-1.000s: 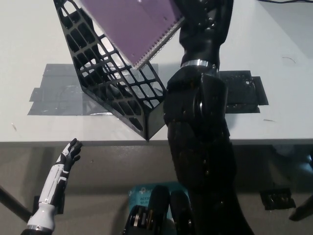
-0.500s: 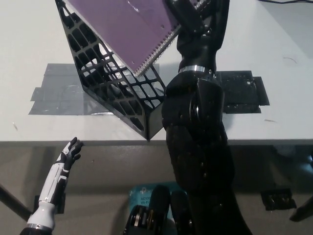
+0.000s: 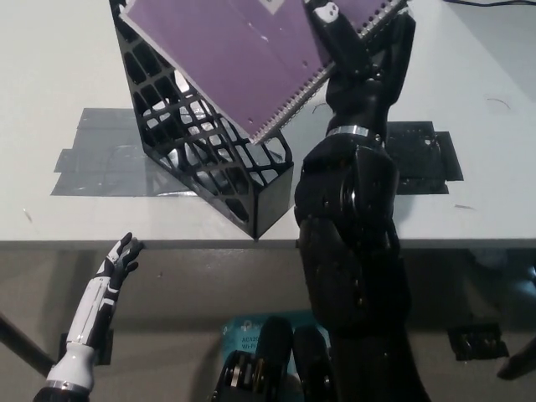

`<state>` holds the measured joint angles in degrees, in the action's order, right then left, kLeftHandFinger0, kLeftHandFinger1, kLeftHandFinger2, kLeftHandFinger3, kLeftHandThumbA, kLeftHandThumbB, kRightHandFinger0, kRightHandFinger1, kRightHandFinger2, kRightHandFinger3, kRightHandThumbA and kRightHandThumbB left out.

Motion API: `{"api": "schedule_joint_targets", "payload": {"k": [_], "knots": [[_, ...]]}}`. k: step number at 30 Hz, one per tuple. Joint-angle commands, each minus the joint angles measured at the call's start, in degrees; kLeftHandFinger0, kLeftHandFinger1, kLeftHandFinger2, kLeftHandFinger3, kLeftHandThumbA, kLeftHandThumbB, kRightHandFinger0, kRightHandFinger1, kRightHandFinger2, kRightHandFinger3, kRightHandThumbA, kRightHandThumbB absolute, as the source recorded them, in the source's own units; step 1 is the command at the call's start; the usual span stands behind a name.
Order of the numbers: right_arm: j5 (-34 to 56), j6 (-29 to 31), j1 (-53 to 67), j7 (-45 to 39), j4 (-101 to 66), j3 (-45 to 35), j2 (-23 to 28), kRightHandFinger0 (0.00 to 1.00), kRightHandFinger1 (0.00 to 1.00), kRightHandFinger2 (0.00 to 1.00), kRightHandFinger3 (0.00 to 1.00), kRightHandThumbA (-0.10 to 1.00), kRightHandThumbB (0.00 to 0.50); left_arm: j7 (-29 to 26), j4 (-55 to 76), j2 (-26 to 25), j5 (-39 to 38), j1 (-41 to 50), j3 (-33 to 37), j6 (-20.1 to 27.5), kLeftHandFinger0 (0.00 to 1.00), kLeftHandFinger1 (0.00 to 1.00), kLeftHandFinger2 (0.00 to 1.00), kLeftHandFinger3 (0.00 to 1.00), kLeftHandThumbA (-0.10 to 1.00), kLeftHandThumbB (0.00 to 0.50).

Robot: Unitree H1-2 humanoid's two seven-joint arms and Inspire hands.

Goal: A person hands a notebook to the robot and the robot grabs it with its right hand and places it in the magazine stand kept in the centre of the desk infront of it.

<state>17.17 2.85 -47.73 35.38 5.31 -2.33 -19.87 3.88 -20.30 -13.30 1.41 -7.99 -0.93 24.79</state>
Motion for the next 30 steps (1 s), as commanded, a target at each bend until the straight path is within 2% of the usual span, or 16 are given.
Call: {"api": "schedule_joint_targets", "payload": {"k": [1, 4, 6, 7, 8, 14, 30], "knots": [[0.5, 7.2, -3.2, -2.1, -2.2, -0.7, -1.9, 0.00, 0.00, 0.00, 0.00, 1.00, 0.124, 0.0, 1.3, -0.7, 0.4, -2.1, -0.2, 2.1, 1.00, 1.00, 1.00, 1.00, 1.00, 0.489], [0.0, 8.0, -3.3, -1.8, -2.4, -1.4, -1.9, 0.00, 0.00, 0.00, 0.00, 0.99, 0.139, -0.2, 1.4, -0.7, 0.7, -2.1, -0.1, 2.1, 1.00, 1.00, 1.00, 1.00, 1.00, 0.488], [-0.2, 7.5, -3.7, -1.0, -3.4, -2.0, -1.9, 0.00, 0.00, 0.00, 0.00, 0.99, 0.070, -0.2, 1.3, -0.6, 0.6, -2.1, -0.2, 2.1, 1.00, 1.00, 1.00, 1.00, 1.00, 0.494], [-0.3, 6.6, -4.0, -1.0, -4.4, -2.4, -1.9, 0.00, 0.00, 0.00, 0.00, 1.00, 0.008, -0.1, 1.3, -0.6, 0.6, -2.1, -0.2, 2.1, 1.00, 1.00, 1.00, 1.00, 1.00, 0.490], [-0.4, 6.1, -4.1, -1.0, -4.9, -2.6, -1.9, 0.00, 0.00, 0.00, 0.00, 1.00, 0.002, -0.1, 1.3, -0.7, 0.5, -2.1, -0.2, 2.1, 1.00, 1.00, 1.00, 1.00, 1.00, 0.490], [2.6, 5.7, -5.3, -2.5, -8.1, -4.4, -1.9, 0.00, 0.00, 0.00, 0.00, 1.00, 0.000, 0.1, 1.1, -0.5, 0.0, -2.1, -0.2, 2.1, 1.00, 1.00, 1.00, 1.00, 1.00, 0.493], [1.7, 4.1, -5.5, -2.5, -7.6, -3.8, -1.9, 0.00, 0.00, 0.00, 0.00, 1.00, 0.000, 0.1, 1.3, -0.8, 0.4, -2.7, -0.2, 2.1, 1.00, 1.00, 1.00, 1.00, 1.00, 0.486]]}}
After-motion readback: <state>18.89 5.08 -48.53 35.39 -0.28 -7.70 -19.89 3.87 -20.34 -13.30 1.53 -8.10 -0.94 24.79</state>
